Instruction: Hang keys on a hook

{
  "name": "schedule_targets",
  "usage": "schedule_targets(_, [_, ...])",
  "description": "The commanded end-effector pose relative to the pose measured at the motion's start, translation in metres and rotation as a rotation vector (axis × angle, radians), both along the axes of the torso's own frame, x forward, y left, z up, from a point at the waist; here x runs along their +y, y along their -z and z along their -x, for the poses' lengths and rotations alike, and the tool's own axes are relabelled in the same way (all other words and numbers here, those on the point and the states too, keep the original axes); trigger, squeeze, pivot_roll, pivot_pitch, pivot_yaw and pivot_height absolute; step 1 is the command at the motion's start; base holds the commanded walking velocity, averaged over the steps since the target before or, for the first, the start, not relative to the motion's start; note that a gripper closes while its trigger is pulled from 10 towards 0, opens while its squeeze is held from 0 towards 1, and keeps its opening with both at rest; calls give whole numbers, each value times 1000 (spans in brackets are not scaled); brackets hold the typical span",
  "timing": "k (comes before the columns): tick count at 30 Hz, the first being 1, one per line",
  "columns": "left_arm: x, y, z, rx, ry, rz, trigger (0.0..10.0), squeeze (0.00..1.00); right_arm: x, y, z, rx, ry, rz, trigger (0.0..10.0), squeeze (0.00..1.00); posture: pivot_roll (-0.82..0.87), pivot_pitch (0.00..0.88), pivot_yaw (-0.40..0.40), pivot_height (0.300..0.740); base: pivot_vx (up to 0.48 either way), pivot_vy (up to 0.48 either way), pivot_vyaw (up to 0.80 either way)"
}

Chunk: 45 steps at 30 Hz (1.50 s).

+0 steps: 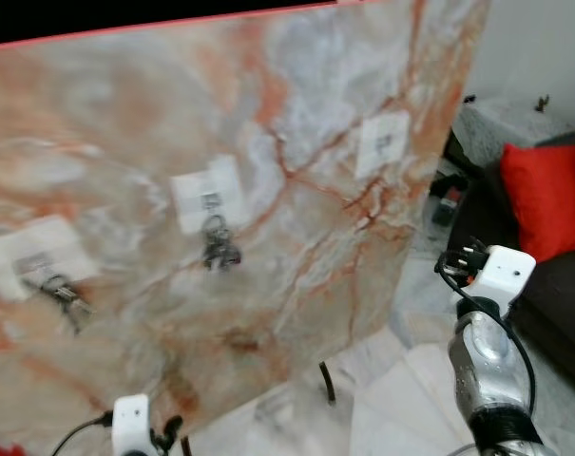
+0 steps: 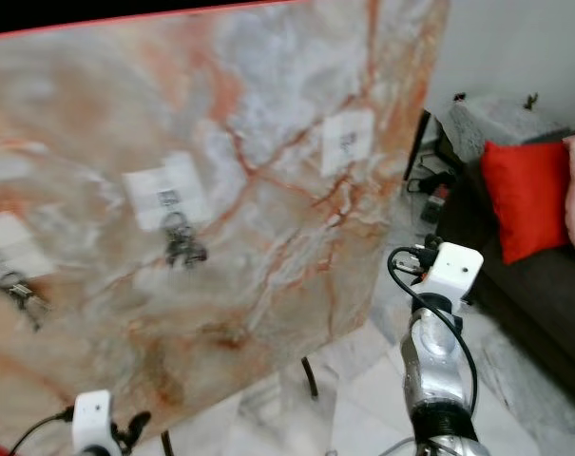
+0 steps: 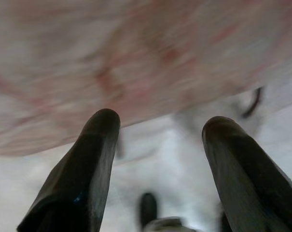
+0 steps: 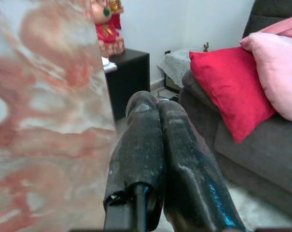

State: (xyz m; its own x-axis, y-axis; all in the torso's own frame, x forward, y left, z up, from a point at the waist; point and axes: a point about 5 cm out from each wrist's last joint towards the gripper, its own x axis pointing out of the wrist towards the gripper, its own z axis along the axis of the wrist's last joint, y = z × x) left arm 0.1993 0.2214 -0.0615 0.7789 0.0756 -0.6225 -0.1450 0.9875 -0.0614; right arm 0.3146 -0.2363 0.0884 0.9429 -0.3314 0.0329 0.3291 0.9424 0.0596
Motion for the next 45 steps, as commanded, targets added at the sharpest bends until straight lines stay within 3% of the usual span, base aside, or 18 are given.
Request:
schedule_targets(1, [11, 4, 10, 40, -25, -13, 10000, 0, 13, -11, -8, -45, -53, 10, 10000, 0, -28, 0, -39, 740, 0, 0, 800])
schedule_targets(13, [12, 4, 10, 43, -19, -8, 10000, 0, 12, -18, -12, -66, -54, 33, 10000, 0, -30, 0, -31, 740, 0, 0, 200])
schedule_targets(27, [14, 3, 10, 44, -13, -16, 10000, 0, 15, -55, -39, -123, -46, 156, 10000, 0, -21, 0, -19, 740, 0, 0, 0])
schedule_targets(32, [15, 3, 10, 44, -15, -20, 10000, 0, 24, -69, -52, -129, -74, 250, 10000, 0, -16, 0, -17, 740, 0, 0, 0])
schedule_targets(45, [17, 2, 10, 42, -16, -26, 10000, 0, 28, -81, -67, -91, -89, 319, 10000, 0, -10, 0, -11, 740, 0, 0, 0])
